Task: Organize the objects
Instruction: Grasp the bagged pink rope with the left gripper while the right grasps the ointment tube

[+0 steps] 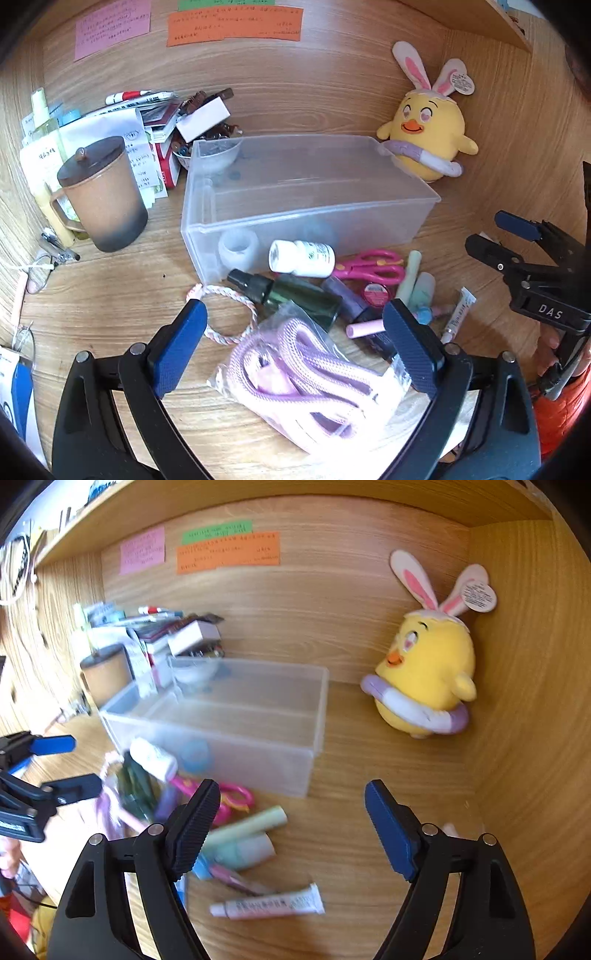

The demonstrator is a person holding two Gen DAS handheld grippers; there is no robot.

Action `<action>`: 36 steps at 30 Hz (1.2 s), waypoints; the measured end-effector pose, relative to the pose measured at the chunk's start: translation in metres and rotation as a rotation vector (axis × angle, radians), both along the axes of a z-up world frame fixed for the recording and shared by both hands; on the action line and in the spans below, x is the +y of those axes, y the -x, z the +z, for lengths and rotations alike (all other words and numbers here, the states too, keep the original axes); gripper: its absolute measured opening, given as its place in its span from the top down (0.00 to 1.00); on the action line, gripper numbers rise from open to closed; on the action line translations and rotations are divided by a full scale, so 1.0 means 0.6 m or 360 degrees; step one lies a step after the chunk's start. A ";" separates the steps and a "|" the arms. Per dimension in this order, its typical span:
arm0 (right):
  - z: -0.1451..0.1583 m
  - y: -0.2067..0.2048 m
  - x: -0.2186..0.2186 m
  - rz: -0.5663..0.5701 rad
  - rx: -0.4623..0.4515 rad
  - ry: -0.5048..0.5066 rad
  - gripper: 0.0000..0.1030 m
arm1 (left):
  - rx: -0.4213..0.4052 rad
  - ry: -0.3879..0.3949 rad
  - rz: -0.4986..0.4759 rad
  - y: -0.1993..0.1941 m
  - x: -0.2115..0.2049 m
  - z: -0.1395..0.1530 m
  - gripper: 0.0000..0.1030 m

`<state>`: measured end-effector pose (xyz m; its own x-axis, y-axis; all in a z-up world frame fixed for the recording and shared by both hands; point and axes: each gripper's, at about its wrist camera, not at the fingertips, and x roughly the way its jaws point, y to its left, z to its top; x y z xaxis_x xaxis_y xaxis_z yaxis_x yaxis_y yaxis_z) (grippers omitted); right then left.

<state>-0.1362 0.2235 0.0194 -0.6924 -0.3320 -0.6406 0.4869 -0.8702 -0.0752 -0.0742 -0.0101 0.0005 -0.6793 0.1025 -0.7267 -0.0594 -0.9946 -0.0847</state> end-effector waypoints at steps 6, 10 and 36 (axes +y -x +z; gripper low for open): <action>-0.058 -0.013 0.020 -0.0021 -0.0204 0.0040 0.22 | 0.0031 0.0133 0.0090 -0.022 0.033 -0.033 0.06; -0.085 -0.013 0.020 -0.0044 -0.0299 0.0071 0.22 | -0.0002 0.0158 0.0143 -0.028 0.031 -0.054 0.06; -0.109 -0.035 0.042 -0.0089 -0.0331 0.0051 0.59 | -0.0184 0.0020 0.0084 -0.078 -0.048 -0.095 0.06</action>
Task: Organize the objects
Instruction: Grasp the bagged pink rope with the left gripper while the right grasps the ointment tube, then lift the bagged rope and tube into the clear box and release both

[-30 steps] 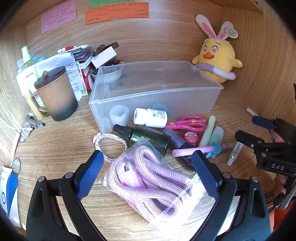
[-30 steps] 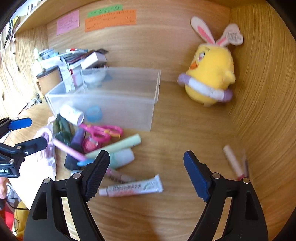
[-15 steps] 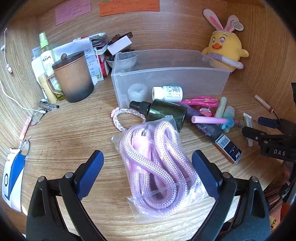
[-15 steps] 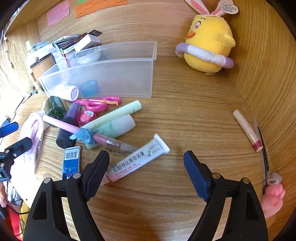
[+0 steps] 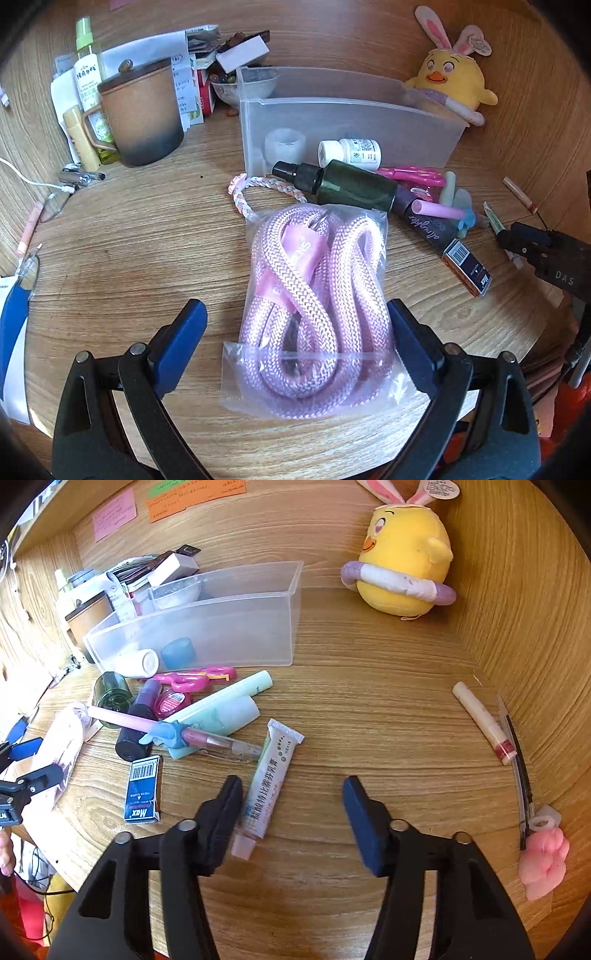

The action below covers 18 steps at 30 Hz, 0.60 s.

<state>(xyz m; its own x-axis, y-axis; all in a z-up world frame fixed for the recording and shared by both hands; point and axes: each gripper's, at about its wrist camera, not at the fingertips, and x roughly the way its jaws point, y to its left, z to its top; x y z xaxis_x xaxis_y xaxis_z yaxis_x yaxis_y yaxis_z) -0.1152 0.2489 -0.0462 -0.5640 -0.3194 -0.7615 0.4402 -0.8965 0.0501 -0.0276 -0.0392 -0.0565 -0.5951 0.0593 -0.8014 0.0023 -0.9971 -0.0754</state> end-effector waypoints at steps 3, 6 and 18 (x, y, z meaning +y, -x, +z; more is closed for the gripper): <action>-0.001 -0.001 -0.006 0.0006 0.0019 0.0003 0.71 | 0.0012 -0.0040 0.0016 0.008 -0.006 -0.006 0.07; -0.001 -0.001 -0.006 0.0005 0.0026 0.0008 0.85 | 0.0046 -0.0084 -0.0009 0.006 -0.006 -0.003 0.23; 0.027 -0.012 0.005 -0.0036 0.0088 0.0054 0.86 | 0.0143 -0.0065 -0.0025 -0.006 -0.003 0.026 0.49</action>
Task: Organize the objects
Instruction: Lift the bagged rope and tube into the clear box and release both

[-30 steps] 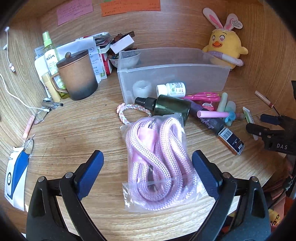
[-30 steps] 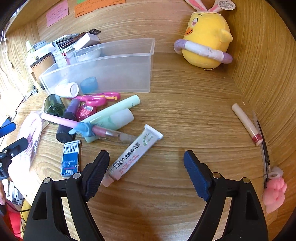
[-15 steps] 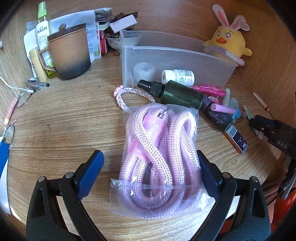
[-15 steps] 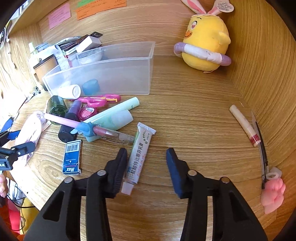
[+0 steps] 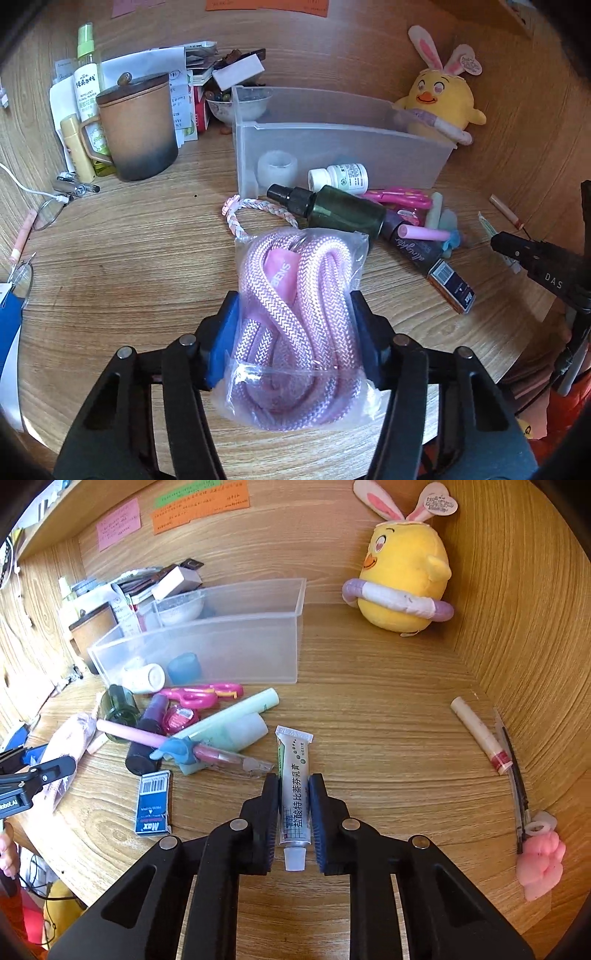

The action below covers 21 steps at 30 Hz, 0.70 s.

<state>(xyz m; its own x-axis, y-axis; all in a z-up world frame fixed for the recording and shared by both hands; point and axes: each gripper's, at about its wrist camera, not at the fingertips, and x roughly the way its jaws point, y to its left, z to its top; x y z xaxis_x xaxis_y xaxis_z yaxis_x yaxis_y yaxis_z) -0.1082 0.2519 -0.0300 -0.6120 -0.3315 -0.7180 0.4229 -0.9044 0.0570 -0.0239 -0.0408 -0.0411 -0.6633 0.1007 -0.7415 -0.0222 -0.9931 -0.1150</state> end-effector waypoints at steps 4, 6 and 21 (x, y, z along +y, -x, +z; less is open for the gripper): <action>0.026 0.000 -0.001 0.0012 0.0052 0.0045 0.85 | 0.0049 -0.0036 0.0009 -0.003 -0.008 0.021 0.60; 0.040 0.000 -0.005 0.0023 0.0085 0.0067 0.85 | 0.0069 -0.0041 0.0011 -0.002 -0.009 0.030 0.72; 0.082 0.032 -0.046 0.0132 0.0177 0.0112 0.85 | -0.0054 0.0029 -0.0055 0.010 -0.016 -0.002 0.17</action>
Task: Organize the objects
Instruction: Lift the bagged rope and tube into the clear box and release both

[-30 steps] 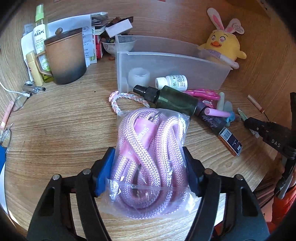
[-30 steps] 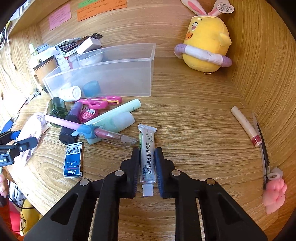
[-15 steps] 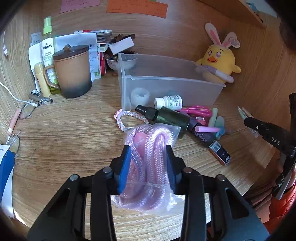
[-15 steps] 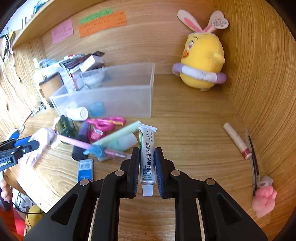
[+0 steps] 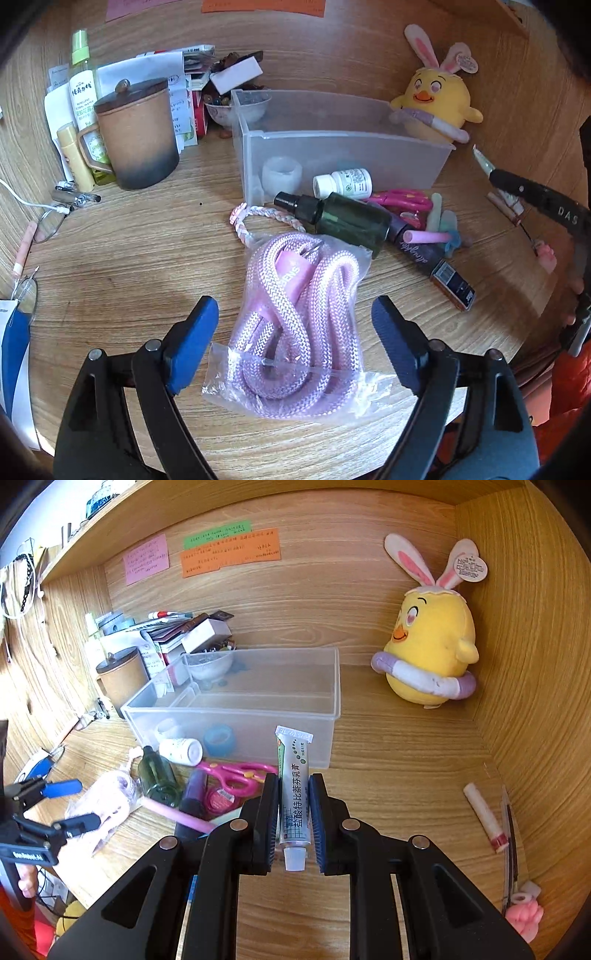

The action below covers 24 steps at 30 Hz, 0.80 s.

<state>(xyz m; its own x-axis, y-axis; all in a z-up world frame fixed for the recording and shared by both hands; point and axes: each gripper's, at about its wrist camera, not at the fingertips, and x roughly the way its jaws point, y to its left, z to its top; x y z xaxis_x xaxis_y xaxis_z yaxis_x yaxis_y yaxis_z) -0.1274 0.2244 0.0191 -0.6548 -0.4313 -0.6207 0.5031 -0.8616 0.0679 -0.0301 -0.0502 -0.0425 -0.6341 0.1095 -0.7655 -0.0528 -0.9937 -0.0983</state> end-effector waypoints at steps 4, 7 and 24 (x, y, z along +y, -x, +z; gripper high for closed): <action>0.010 0.009 -0.013 0.0026 0.0023 0.0005 0.85 | -0.0068 -0.0019 0.0002 0.014 -0.007 -0.025 0.19; 0.017 0.021 -0.024 0.0043 0.0036 0.0001 0.86 | -0.0043 -0.0005 -0.0025 0.016 -0.002 -0.026 0.30; 0.052 0.117 -0.069 0.0108 0.0010 0.0068 0.85 | 0.0137 -0.0057 0.0080 0.019 -0.043 0.051 0.55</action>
<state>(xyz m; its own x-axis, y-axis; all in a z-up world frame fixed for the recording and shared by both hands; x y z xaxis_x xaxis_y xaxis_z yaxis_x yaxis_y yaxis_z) -0.1975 0.1833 0.0505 -0.6270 -0.5009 -0.5966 0.5608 -0.8218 0.1007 -0.0414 -0.0757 -0.0120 -0.7028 0.1024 -0.7040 -0.0130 -0.9913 -0.1312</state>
